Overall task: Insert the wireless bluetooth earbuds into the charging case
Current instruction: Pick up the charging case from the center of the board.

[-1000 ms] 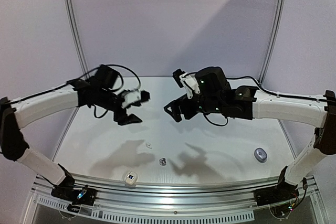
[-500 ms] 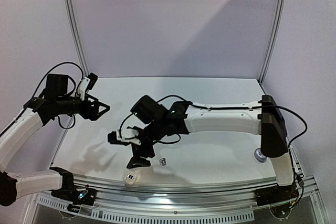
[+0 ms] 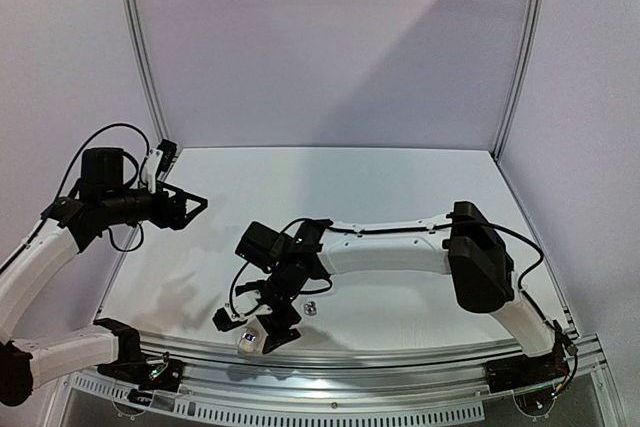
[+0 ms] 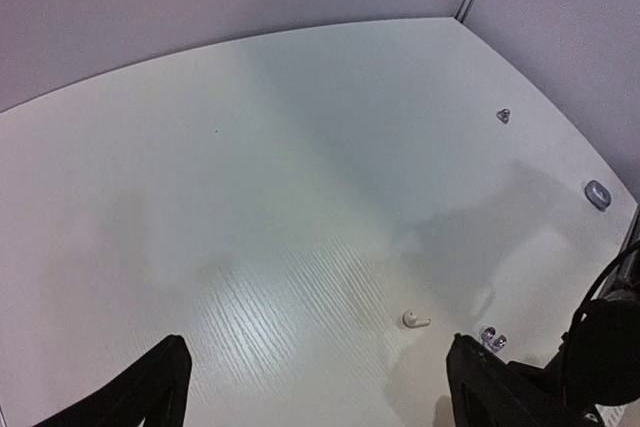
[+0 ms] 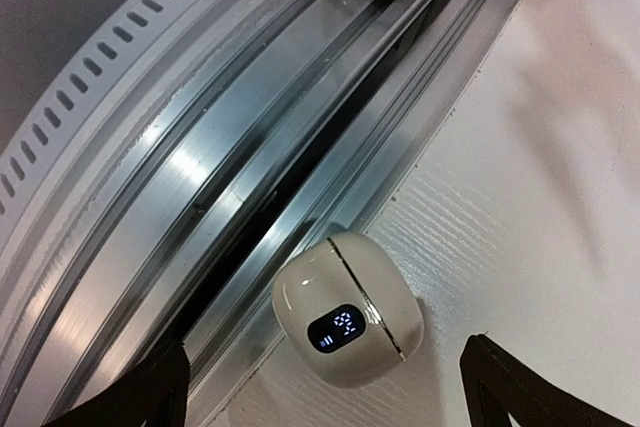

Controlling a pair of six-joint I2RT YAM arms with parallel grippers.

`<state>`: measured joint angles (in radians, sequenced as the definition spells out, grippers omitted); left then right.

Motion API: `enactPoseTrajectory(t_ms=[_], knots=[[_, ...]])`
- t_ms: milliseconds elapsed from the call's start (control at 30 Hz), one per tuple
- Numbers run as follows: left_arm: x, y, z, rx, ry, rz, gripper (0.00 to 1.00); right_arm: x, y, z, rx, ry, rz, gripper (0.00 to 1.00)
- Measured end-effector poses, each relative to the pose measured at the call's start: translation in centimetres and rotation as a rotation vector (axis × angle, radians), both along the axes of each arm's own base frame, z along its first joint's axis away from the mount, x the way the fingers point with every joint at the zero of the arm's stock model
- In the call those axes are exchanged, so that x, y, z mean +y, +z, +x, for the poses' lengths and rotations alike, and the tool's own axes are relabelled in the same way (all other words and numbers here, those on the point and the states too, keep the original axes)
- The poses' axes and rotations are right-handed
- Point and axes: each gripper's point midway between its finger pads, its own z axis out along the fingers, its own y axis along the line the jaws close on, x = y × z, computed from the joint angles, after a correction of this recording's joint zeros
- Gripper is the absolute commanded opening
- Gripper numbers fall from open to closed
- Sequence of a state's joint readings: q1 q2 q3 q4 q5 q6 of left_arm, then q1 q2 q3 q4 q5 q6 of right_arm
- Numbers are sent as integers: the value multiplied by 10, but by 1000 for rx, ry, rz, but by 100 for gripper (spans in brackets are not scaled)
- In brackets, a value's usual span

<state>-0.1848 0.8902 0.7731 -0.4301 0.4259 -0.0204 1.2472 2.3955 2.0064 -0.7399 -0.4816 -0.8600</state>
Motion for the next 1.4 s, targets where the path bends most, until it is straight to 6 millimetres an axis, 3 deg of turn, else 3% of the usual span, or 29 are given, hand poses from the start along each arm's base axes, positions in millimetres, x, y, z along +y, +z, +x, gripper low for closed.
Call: enactPoseTrajectory(t_ms=[233,333,467,667,900,1033,1133,1300,1400], knots=[[0,-1,0,2,3,-6,91,5,-27,0,-8,27,-2,91],[0,-4,0,7,2,-6,91,11,-33,2,-9,18,17,80],[-1,-9,-1,20,0,-5,91,21,-30,4,-10,3,56,62],[-1,-9,0,18,0,-4,91,24,-28,4,-7,3,70,57],[-1,-9,0,18,0,-4,91,25,-26,1,11,7,80,31],[0,-10,0,20,2,-5,91,28,-26,4,11,-14,86,20],[-1,-10,0,29,8,-15,90,32,-28,8,5,-54,123,18],[-6,7,-2,26,-4,-62,90,27,-11,32,-37,-227,180,17],[-13,36,-8,-29,-44,-119,90,26,30,67,-113,-401,273,17]])
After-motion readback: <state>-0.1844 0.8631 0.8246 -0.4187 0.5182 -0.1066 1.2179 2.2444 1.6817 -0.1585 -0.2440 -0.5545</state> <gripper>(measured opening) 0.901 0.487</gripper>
